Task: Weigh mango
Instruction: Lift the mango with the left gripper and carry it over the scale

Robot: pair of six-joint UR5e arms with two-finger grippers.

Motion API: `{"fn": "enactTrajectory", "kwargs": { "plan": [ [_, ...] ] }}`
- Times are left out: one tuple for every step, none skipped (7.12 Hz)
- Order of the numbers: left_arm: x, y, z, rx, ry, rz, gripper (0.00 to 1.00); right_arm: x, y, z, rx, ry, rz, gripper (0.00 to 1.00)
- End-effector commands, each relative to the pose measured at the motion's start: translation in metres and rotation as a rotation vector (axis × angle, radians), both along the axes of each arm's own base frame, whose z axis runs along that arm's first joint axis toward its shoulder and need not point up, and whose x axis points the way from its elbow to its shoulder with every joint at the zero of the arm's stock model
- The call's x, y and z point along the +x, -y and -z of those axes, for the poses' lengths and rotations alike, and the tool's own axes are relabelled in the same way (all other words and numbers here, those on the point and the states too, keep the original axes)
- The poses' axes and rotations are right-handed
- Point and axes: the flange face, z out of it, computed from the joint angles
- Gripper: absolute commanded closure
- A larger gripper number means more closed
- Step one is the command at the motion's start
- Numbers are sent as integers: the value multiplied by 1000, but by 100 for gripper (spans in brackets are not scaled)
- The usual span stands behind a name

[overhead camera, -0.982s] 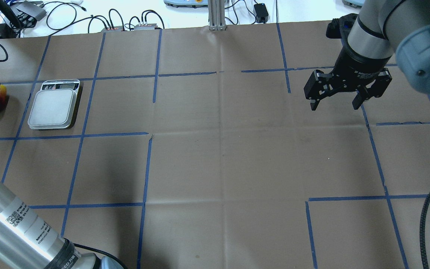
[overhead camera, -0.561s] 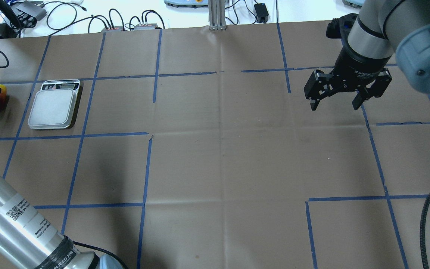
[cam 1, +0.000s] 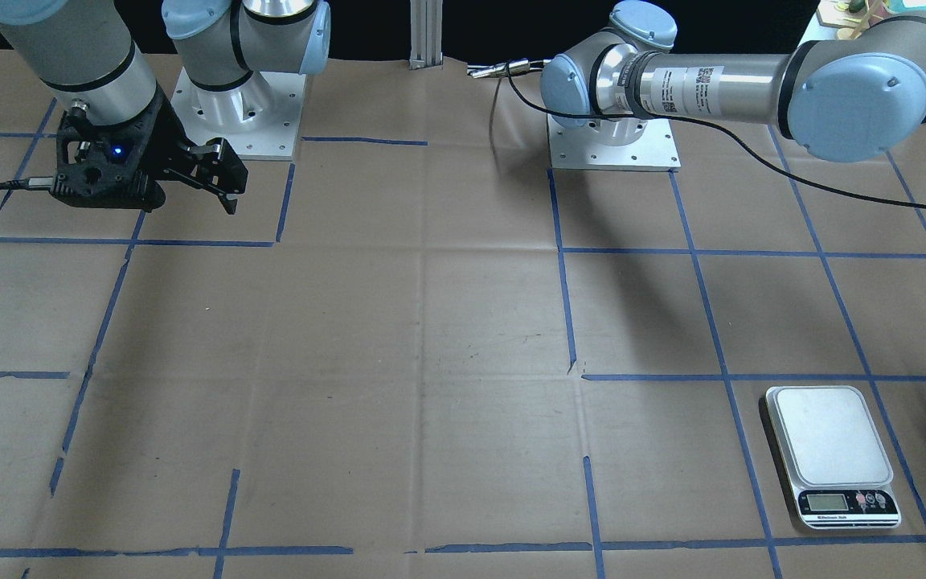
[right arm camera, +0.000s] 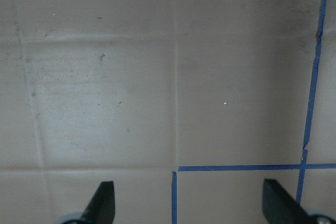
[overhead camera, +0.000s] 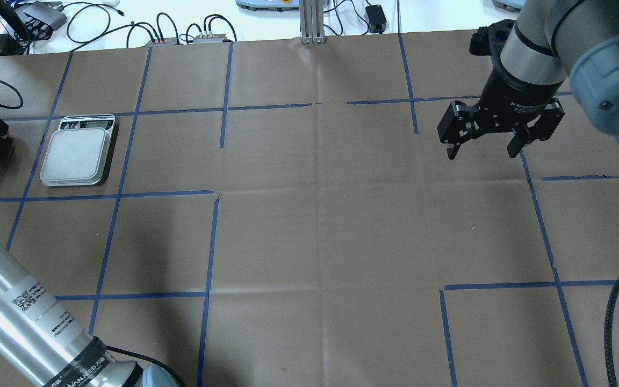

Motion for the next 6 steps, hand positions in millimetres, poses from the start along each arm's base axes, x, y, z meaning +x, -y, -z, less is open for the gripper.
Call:
{"fn": "enactTrajectory", "kwargs": {
  "plan": [
    [-48, 0, -50, 30, -13, 36, 96, 0, 0, 0, 0, 0, 0, 0],
    [-103, 1, -64, 42, -23, 89, 96, 0, 0, 0, 0, 0, 0, 0],
    [-148, -15, -74, 63, -41, 123, 96, 0, 0, 0, 0, 0, 0, 0],
    [-180, -31, -82, 41, -24, 144, 95, 0, 0, 0, 0, 0, 0, 0],
    [-214, -34, -82, 2, 4, 183, 87, 0, 0, 0, 0, 0, 0, 0],
    [-233, -32, -68, 13, -2, 207, 87, 0, 0, 0, 0, 0, 0, 0]
  ]
}}
